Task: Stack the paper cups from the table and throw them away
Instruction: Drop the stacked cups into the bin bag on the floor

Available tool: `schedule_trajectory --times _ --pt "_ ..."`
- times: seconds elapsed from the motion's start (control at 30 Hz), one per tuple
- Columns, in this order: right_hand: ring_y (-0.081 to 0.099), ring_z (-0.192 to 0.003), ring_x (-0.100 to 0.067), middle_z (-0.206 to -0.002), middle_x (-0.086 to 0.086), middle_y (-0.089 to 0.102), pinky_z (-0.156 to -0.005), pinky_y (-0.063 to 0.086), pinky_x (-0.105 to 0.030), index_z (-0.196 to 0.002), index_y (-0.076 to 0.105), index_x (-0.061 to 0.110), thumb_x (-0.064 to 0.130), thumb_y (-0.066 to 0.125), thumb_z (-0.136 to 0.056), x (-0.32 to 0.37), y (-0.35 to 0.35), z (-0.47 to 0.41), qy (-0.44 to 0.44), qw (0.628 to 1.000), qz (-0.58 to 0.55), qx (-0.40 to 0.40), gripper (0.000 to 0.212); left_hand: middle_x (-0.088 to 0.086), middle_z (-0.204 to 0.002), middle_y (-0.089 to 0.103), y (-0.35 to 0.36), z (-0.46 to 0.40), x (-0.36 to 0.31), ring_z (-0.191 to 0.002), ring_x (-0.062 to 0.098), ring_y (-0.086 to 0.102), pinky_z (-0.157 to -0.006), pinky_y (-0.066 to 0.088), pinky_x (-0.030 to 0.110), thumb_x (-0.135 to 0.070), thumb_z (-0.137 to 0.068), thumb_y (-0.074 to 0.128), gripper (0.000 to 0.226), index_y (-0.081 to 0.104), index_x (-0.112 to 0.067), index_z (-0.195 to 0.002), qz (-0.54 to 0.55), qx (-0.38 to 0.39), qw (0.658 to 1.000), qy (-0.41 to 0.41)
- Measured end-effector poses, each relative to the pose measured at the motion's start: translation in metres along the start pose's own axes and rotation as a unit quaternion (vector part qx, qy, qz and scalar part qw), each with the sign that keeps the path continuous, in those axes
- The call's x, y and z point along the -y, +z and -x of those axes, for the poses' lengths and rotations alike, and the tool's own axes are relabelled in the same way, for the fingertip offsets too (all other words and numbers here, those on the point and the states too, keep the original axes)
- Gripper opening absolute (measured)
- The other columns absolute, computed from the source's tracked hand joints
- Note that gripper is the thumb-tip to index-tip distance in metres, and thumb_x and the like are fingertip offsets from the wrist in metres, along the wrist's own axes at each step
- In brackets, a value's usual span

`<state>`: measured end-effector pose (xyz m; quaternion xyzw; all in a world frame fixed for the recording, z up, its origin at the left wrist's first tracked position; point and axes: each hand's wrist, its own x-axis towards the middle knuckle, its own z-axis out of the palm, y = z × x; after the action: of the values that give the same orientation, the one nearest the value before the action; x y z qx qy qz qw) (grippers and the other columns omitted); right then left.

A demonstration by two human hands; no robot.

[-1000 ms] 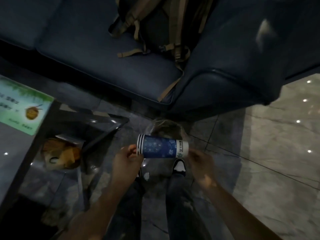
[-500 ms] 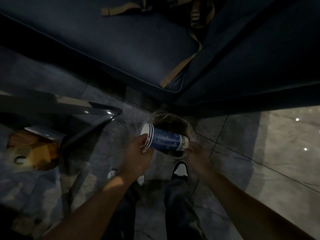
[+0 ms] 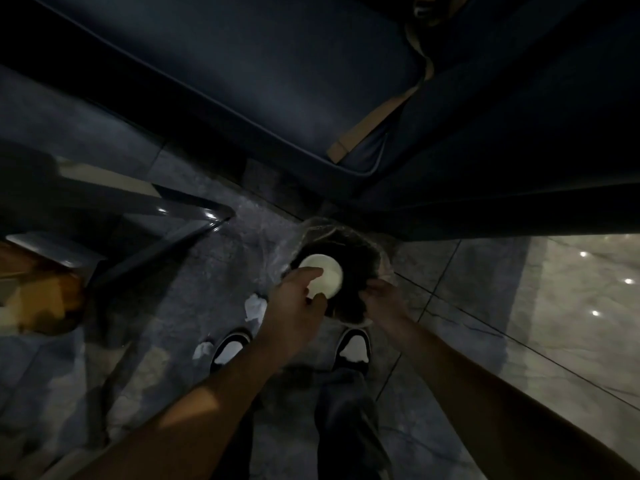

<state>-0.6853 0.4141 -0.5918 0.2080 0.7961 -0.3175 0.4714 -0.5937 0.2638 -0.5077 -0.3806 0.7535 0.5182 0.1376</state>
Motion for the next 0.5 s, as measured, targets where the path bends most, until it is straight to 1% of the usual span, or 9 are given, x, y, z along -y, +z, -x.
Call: schedule_trajectory --times 0.07,0.1,0.17,0.2,0.27,0.33,0.37,0.43,0.5 --pt "0.060 -0.114 -0.033 -0.125 -0.015 0.061 -0.094 0.050 -0.037 -0.127 0.057 0.000 0.007 0.062 -0.090 -0.002 -0.002 0.007 -0.021 0.999 0.029 0.014 0.037 0.007 -0.113 0.060 0.001 -0.001 0.002 -0.095 0.011 0.056 -0.071 0.039 -0.005 0.003 -0.088 0.059 0.035 0.063 -0.003 -0.122 0.009 0.000 1.000 -0.008" --pt "0.060 -0.109 -0.031 -0.122 -0.013 0.060 -0.088 0.050 -0.033 -0.127 0.057 -0.001 0.005 0.059 -0.092 -0.002 -0.004 0.012 -0.031 0.998 0.042 0.022 0.035 0.004 -0.111 0.059 0.000 0.000 0.004 -0.093 0.009 0.057 -0.070 0.040 -0.005 0.002 -0.089 0.058 0.034 0.063 -0.004 -0.122 0.016 0.004 1.000 -0.019" --pt "0.059 -0.097 -0.021 -0.115 -0.009 0.060 -0.076 0.047 -0.025 -0.124 0.059 0.003 0.008 0.054 -0.094 -0.003 -0.008 0.024 -0.041 0.996 0.077 0.026 0.032 0.000 -0.107 0.060 -0.002 0.004 0.007 -0.092 0.007 0.060 -0.068 0.040 -0.006 0.000 -0.090 0.056 0.032 0.063 -0.006 -0.121 0.023 -0.003 0.999 -0.033" --pt "0.059 -0.098 -0.020 -0.116 -0.009 0.062 -0.074 0.044 -0.021 -0.124 0.060 0.004 0.010 0.052 -0.094 -0.002 -0.009 0.030 -0.049 0.994 0.096 0.024 0.031 -0.001 -0.105 0.061 -0.003 0.007 0.009 -0.094 0.010 0.062 -0.069 0.039 -0.006 0.000 -0.091 0.056 0.030 0.065 -0.007 -0.119 0.017 -0.011 0.999 -0.038" --pt "0.060 -0.106 -0.023 -0.123 -0.013 0.064 -0.066 0.043 -0.013 -0.123 0.061 0.002 0.008 0.051 -0.095 -0.002 -0.009 0.038 -0.065 0.991 0.113 0.017 0.030 -0.004 -0.103 0.061 -0.007 0.014 0.014 -0.096 0.011 0.062 -0.069 0.035 -0.008 0.000 -0.090 0.054 0.027 0.067 -0.006 -0.114 -0.002 -0.029 0.999 -0.043" --pt "0.060 -0.110 -0.030 -0.124 -0.019 0.064 -0.051 0.038 0.002 -0.119 0.061 -0.006 0.001 0.050 -0.095 -0.002 -0.008 0.045 -0.066 0.992 0.105 0.014 0.027 -0.005 -0.100 0.061 -0.014 0.021 0.018 -0.089 0.008 0.061 -0.068 0.034 -0.009 0.000 -0.091 0.054 0.024 0.068 -0.005 -0.109 -0.021 -0.038 0.998 -0.044" --pt "0.060 -0.112 -0.034 -0.122 -0.021 0.064 -0.049 0.037 0.004 -0.116 0.060 -0.009 -0.001 0.050 -0.094 -0.002 -0.008 0.049 -0.067 0.992 0.110 0.016 0.026 -0.005 -0.098 0.061 -0.018 0.025 0.019 -0.087 0.007 0.059 -0.068 0.034 -0.008 0.000 -0.091 0.054 0.023 0.069 -0.006 -0.108 -0.028 -0.040 0.998 -0.046" --pt "0.062 -0.109 -0.034 -0.116 -0.021 0.067 -0.048 0.037 0.005 -0.110 0.063 -0.010 -0.001 0.052 -0.093 0.000 -0.008 0.057 -0.080 0.989 0.124 0.008 0.022 -0.002 -0.097 0.064 -0.028 0.032 0.021 -0.083 0.006 0.057 -0.070 0.041 -0.001 -0.001 -0.090 0.056 0.022 0.070 -0.009 -0.106 -0.032 -0.038 0.998 -0.050" --pt "0.065 -0.099 -0.027 -0.102 -0.015 0.070 -0.056 0.041 0.000 -0.098 0.068 0.000 0.004 0.056 -0.092 0.003 -0.006 0.067 -0.104 0.985 0.135 -0.005 0.015 -0.002 -0.095 0.068 -0.038 0.039 0.028 -0.083 0.008 0.060 -0.079 0.051 0.016 -0.004 -0.090 0.059 0.019 0.071 -0.012 -0.101 -0.029 -0.044 0.997 -0.051"
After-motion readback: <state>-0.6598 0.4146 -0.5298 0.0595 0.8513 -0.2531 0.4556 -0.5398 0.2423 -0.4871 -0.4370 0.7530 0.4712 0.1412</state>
